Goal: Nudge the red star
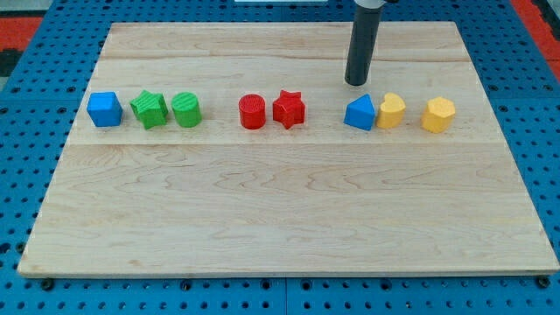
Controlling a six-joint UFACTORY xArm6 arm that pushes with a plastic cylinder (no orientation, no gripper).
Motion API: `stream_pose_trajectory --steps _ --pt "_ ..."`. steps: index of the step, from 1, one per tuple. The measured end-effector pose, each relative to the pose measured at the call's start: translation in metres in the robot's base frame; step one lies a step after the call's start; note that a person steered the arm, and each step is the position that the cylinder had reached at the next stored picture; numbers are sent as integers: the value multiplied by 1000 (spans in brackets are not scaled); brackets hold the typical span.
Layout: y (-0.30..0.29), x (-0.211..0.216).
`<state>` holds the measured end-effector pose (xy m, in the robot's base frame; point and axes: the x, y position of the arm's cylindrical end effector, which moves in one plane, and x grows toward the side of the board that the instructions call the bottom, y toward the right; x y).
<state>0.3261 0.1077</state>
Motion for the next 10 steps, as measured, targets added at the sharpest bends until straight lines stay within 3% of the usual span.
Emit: stream_pose_trajectory --steps 3,6,10 --pt "8 -1" --pt "69 -12" --pt "35 -12"
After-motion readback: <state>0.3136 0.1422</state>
